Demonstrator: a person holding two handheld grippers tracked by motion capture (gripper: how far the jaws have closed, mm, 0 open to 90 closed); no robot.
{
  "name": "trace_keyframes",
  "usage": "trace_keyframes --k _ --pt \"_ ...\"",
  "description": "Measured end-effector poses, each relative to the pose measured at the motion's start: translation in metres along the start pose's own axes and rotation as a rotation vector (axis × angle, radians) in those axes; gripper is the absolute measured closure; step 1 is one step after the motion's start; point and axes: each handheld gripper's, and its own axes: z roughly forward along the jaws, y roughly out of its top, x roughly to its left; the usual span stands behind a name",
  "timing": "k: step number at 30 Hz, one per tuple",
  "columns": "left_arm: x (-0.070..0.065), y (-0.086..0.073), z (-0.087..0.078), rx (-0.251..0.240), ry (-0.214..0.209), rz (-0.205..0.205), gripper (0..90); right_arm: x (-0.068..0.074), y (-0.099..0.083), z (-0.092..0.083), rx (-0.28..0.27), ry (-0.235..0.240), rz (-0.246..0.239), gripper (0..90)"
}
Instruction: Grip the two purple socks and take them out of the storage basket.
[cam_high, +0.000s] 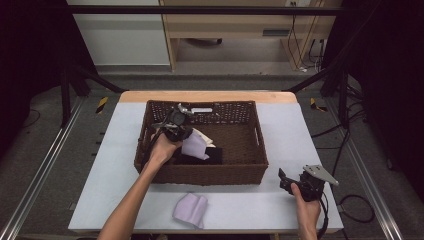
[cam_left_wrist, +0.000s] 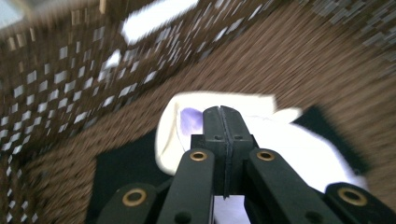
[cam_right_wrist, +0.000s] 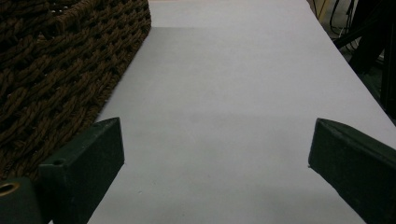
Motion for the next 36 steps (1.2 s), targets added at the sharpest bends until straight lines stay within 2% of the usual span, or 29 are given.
trace_keyframes --k 3,5,6,7,8,9,12,14,15,17,19,20,22,23,24,26,28,31,36 --pt "0.004 -0.003 0.012 0.066 -0.014 -0.016 89.2 0.000 0.000 0.000 -0.001 0.001 0.001 3.9" --pt "0.004 -0.003 0.010 0.049 -0.024 -0.009 88.3 0.000 0.000 0.000 -0.002 0.001 0.000 3.9" --pt "0.004 -0.003 0.011 0.048 -0.035 -0.008 84.1 0.000 0.000 0.000 -0.002 0.002 0.001 3.9" --pt "0.002 -0.003 0.012 0.061 -0.026 -0.014 76.6 0.000 0.000 0.000 0.001 0.002 0.000 3.9" --pt "0.002 -0.003 0.014 0.073 -0.012 -0.018 63.0 0.000 0.000 -0.001 -0.002 -0.002 0.000 3.9" --pt "0.002 -0.003 0.015 0.088 -0.020 -0.026 57.1 0.000 0.000 -0.001 -0.003 -0.001 0.000 3.9" --pt "0.001 -0.005 0.014 0.072 -0.062 -0.036 43.7 0.000 0.000 -0.001 -0.004 -0.002 0.002 3.9" --pt "-0.001 -0.007 0.020 0.119 -0.110 -0.031 34.5 0.000 0.000 -0.001 -0.001 -0.002 0.000 3.9" --pt "-0.004 -0.008 0.027 0.182 -0.112 -0.016 31.9 0.000 0.000 0.000 0.000 -0.002 0.000 3.9" --pt "-0.008 -0.009 0.032 0.234 -0.095 0.011 30.0 0.000 0.000 -0.001 -0.002 -0.001 0.001 3.9" --pt "-0.010 -0.009 0.034 0.246 -0.097 0.025 31.7 0.000 0.000 -0.001 -0.004 -0.002 0.001 3.9" --pt "-0.011 -0.009 0.035 0.250 -0.117 0.035 37.3 0.000 0.000 -0.001 -0.005 -0.002 0.001 3.9" --pt "-0.012 -0.009 0.034 0.255 -0.145 0.056 53.3 0.000 0.000 -0.001 -0.004 -0.002 0.001 3.9" --pt "-0.013 -0.009 0.034 0.252 -0.148 0.069 58.5 0.000 0.000 -0.001 -0.004 -0.002 0.001 3.9" --pt "-0.014 -0.009 0.033 0.251 -0.141 0.076 67.4 0.000 0.000 -0.001 -0.004 -0.002 0.000 3.9" --pt "-0.012 -0.009 0.029 0.227 -0.141 0.063 80.8 0.000 0.000 -0.001 -0.009 -0.004 0.001 3.9" --pt "-0.008 -0.008 0.023 0.185 -0.146 0.041 85.0 0.000 0.000 -0.001 -0.008 -0.003 0.003 3.9" --pt "-0.002 -0.008 0.011 0.075 -0.148 -0.005 86.1 -0.001 0.000 -0.001 -0.008 0.000 0.007 3.9" --pt "0.002 -0.007 -0.011 -0.052 -0.130 -0.030 86.9 -0.001 0.000 -0.001 -0.008 -0.003 0.005 3.9"
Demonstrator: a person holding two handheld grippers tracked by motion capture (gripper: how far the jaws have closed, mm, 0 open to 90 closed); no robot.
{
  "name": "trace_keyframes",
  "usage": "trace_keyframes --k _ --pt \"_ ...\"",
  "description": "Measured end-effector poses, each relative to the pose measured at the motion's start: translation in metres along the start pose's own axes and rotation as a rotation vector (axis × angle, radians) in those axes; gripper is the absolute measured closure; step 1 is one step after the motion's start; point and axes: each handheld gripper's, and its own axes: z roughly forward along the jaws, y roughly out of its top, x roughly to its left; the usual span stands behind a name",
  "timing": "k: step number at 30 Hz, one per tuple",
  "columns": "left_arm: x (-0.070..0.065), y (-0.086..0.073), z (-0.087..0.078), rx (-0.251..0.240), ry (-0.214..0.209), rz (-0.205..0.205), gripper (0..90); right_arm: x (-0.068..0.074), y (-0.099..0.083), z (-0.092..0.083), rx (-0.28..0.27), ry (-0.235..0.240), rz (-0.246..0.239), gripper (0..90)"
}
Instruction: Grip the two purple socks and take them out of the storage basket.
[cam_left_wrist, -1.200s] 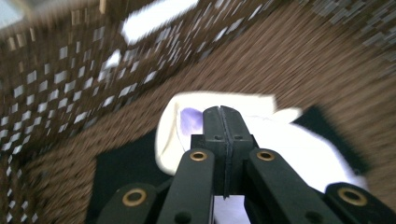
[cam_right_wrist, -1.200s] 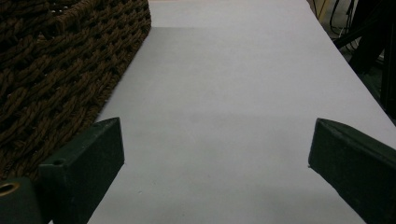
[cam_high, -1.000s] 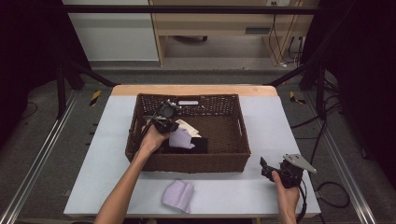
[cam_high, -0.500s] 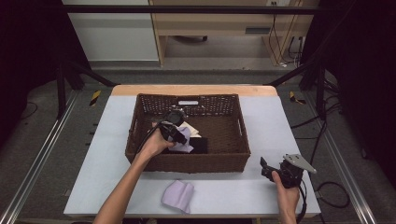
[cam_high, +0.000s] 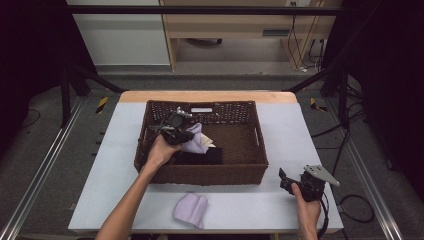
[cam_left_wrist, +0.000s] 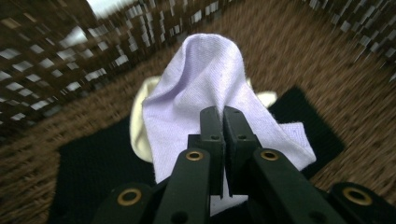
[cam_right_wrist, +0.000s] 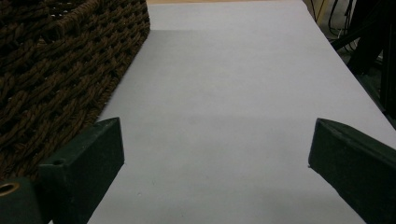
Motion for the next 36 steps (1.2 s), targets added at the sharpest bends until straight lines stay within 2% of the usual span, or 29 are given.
trace_keyframes --k 2,3,6,7,9,11,12,13,14,15,17,20,21,22,25,28,30,31,32,34,35,36 --pt "-0.001 0.002 -0.014 -0.074 0.001 -0.001 86.9 0.000 0.000 0.000 0.000 0.002 0.002 3.9" --pt "-0.002 0.002 -0.024 -0.128 -0.016 -0.011 87.0 0.000 0.000 0.000 -0.002 0.004 0.001 3.9" --pt "-0.006 0.001 -0.054 -0.260 -0.047 -0.008 87.0 0.000 0.000 0.000 -0.001 -0.001 0.000 3.9" --pt "-0.006 0.001 -0.054 -0.260 -0.047 -0.008 87.0 0.000 0.000 0.000 -0.001 -0.001 0.000 3.9" --pt "-0.010 -0.001 -0.077 -0.344 -0.085 0.002 87.0 0.000 0.000 0.000 -0.001 0.000 0.000 3.9" --pt "-0.016 -0.005 -0.094 -0.403 -0.115 0.013 87.0 0.000 0.000 0.000 -0.001 0.002 0.001 3.9" --pt "-0.025 -0.012 -0.111 -0.453 -0.138 0.041 87.0 0.000 0.000 0.000 0.001 0.001 0.001 3.9" --pt "-0.032 -0.017 -0.121 -0.485 -0.154 0.056 87.0 0.000 0.000 0.000 0.000 0.001 0.001 3.9" --pt "-0.032 -0.017 -0.121 -0.485 -0.154 0.056 86.9 0.000 0.000 0.000 0.000 0.001 0.001 3.9" --pt "-0.041 -0.026 -0.134 -0.525 -0.172 0.082 86.9 0.000 0.000 0.000 -0.001 0.002 0.000 3.9" --pt "-0.049 -0.036 -0.146 -0.562 -0.192 0.099 86.9 0.000 0.000 0.000 -0.001 -0.001 -0.002 3.9" --pt "-0.056 -0.045 -0.154 -0.578 -0.195 0.120 86.9 0.000 0.000 0.000 -0.001 0.000 -0.001 3.9" --pt "-0.064 -0.055 -0.160 -0.590 -0.199 0.144 86.9 0.000 0.000 0.000 -0.001 0.002 -0.001 3.9" --pt "-0.064 -0.055 -0.160 -0.590 -0.199 0.144 86.9 0.000 0.000 0.000 -0.001 0.002 -0.001 3.9" --pt "-0.075 -0.078 -0.165 -0.597 -0.198 0.173 86.9 0.001 0.000 0.000 -0.001 0.000 -0.001 3.9" --pt "-0.077 -0.086 -0.165 -0.590 -0.203 0.173 86.8 0.001 0.000 0.000 -0.001 0.000 -0.002 3.9" --pt "-0.079 -0.097 -0.161 -0.576 -0.193 0.184 86.8 0.001 0.000 0.000 -0.003 -0.001 -0.002 3.9" --pt "-0.081 -0.108 -0.156 -0.549 -0.198 0.185 86.8 0.001 0.000 0.000 -0.003 -0.001 -0.002 3.9" --pt "-0.081 -0.108 -0.156 -0.549 -0.198 0.185 86.8 0.001 0.000 0.000 -0.003 -0.001 -0.002 3.9" --pt "-0.083 -0.118 -0.150 -0.517 -0.212 0.187 86.7 0.001 0.000 0.000 -0.003 0.000 -0.004 3.9" --pt "-0.086 -0.131 -0.140 -0.473 -0.226 0.186 86.6 0.001 0.000 0.000 -0.001 0.002 -0.003 3.9" --pt "-0.086 -0.131 -0.140 -0.473 -0.226 0.186 86.6 0.001 0.000 0.000 -0.001 0.002 -0.003 3.9"
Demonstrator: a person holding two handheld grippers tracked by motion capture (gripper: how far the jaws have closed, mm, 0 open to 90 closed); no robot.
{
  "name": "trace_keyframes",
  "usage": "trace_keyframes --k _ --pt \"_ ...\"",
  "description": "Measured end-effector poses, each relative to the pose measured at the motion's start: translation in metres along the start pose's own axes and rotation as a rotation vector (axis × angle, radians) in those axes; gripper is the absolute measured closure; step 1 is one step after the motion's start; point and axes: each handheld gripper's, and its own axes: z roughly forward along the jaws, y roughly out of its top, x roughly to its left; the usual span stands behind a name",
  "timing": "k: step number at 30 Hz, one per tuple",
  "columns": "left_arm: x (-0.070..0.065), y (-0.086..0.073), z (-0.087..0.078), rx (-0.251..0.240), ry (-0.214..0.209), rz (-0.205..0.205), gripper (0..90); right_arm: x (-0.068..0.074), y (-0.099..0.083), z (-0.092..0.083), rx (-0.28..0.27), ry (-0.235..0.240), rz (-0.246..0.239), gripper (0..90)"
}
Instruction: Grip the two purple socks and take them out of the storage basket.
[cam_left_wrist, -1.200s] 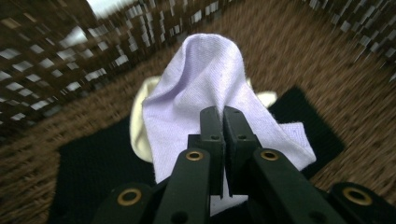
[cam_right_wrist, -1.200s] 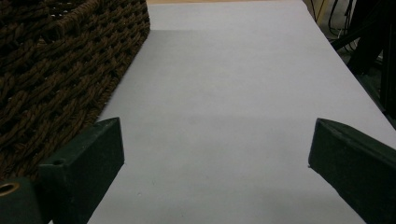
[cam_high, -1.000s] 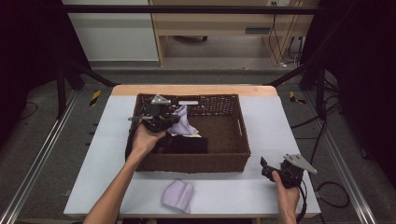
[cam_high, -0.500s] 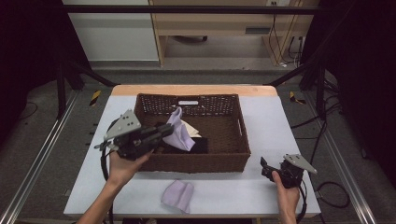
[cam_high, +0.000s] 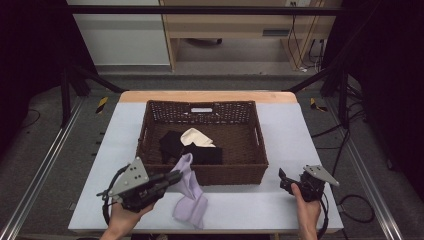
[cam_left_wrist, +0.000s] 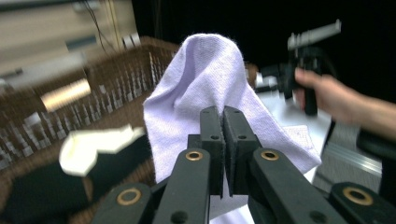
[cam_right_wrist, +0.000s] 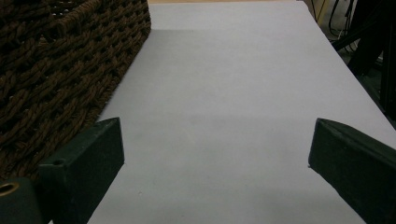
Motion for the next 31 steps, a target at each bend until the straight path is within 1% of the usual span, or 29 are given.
trace_keyframes --k 1,2,3,4,5,7,8,10,11,12,13,14,15,16,17,18,19,20,22,23,24,26,28,29,30,31 --pt "-0.002 -0.011 0.005 0.042 -0.006 0.001 86.6 0.000 0.000 0.000 -0.002 -0.003 -0.001 3.9" --pt "-0.002 -0.011 0.005 0.042 -0.006 0.001 86.6 0.000 0.000 0.000 0.000 -0.005 -0.002 3.9" --pt "-0.003 -0.017 0.008 0.062 -0.009 -0.004 86.5 0.000 0.000 0.000 0.000 -0.004 -0.003 3.9" --pt "-0.003 -0.029 0.015 0.102 -0.013 -0.014 86.4 0.000 0.000 0.000 -0.001 -0.005 -0.004 3.9" --pt "-0.003 -0.034 0.020 0.120 -0.017 -0.024 86.4 0.000 0.000 0.000 -0.001 -0.005 -0.004 3.9" --pt "-0.003 -0.047 0.030 0.166 -0.011 -0.028 86.3 0.000 0.000 0.000 -0.001 -0.005 -0.004 3.9" --pt "-0.003 -0.047 0.030 0.166 -0.011 -0.028 86.1 0.000 0.000 0.000 -0.001 -0.005 -0.004 3.9" --pt "-0.002 -0.055 0.039 0.205 -0.005 -0.034 85.7 0.000 0.000 0.000 0.000 -0.005 -0.004 3.9" --pt "0.000 -0.061 0.046 0.226 0.005 -0.060 80.8 0.000 0.000 0.000 -0.001 -0.005 -0.004 3.9" --pt "0.000 -0.061 0.046 0.226 0.005 -0.060 76.9 0.000 0.000 0.000 -0.001 -0.005 -0.004 3.9" --pt "0.003 -0.063 0.047 0.220 0.002 -0.082 73.6 0.000 0.000 0.000 -0.001 -0.004 -0.006 3.9" --pt "0.003 -0.063 0.047 0.220 0.002 -0.082 68.4 0.000 0.000 0.000 -0.002 -0.003 -0.007 3.9" --pt "0.004 -0.063 0.045 0.216 0.020 -0.099 61.5 0.000 0.000 0.000 -0.001 -0.003 -0.007 3.9" --pt "0.004 -0.063 0.045 0.216 0.020 -0.099 58.1 0.000 0.000 0.000 -0.001 -0.003 -0.007 3.9" --pt "0.006 -0.063 0.041 0.202 0.028 -0.111 58.1 0.000 0.000 0.000 -0.001 -0.003 -0.006 3.9" --pt "0.007 -0.063 0.039 0.194 0.033 -0.115 55.0 0.000 0.000 0.000 -0.001 -0.004 -0.004 3.9" --pt "0.010 -0.064 0.030 0.173 0.066 -0.129 46.7 0.000 0.000 -0.001 -0.002 -0.004 -0.004 3.9" --pt "0.010 -0.064 0.030 0.173 0.066 -0.129 45.4 0.000 0.000 -0.001 -0.002 -0.004 -0.004 3.9" --pt "0.013 -0.066 0.023 0.157 0.089 -0.137 43.8 0.000 0.000 -0.001 -0.006 -0.004 -0.001 3.9" --pt "0.018 -0.070 0.015 0.146 0.134 -0.140 40.2 0.000 0.000 -0.001 -0.004 -0.005 0.000 3.9" --pt "0.018 -0.070 0.015 0.146 0.134 -0.140 39.7 0.000 0.000 -0.001 -0.004 -0.005 0.000 3.9" --pt "0.024 -0.075 0.007 0.137 0.169 -0.147 39.1 0.000 0.000 -0.001 -0.004 -0.004 0.001 3.9" --pt "0.030 -0.080 0.000 0.135 0.215 -0.155 38.2 0.000 0.000 -0.001 -0.004 -0.004 0.001 3.9" --pt "0.035 -0.084 -0.005 0.133 0.241 -0.166 37.1 0.000 0.000 -0.001 -0.005 -0.003 -0.001 3.9" --pt "0.035 -0.084 -0.005 0.133 0.241 -0.166 36.7 0.000 0.000 -0.001 -0.005 -0.003 -0.001 3.9" --pt "0.038 -0.087 -0.009 0.132 0.257 -0.167 36.3 0.000 0.000 0.000 -0.002 -0.001 -0.006 3.9"
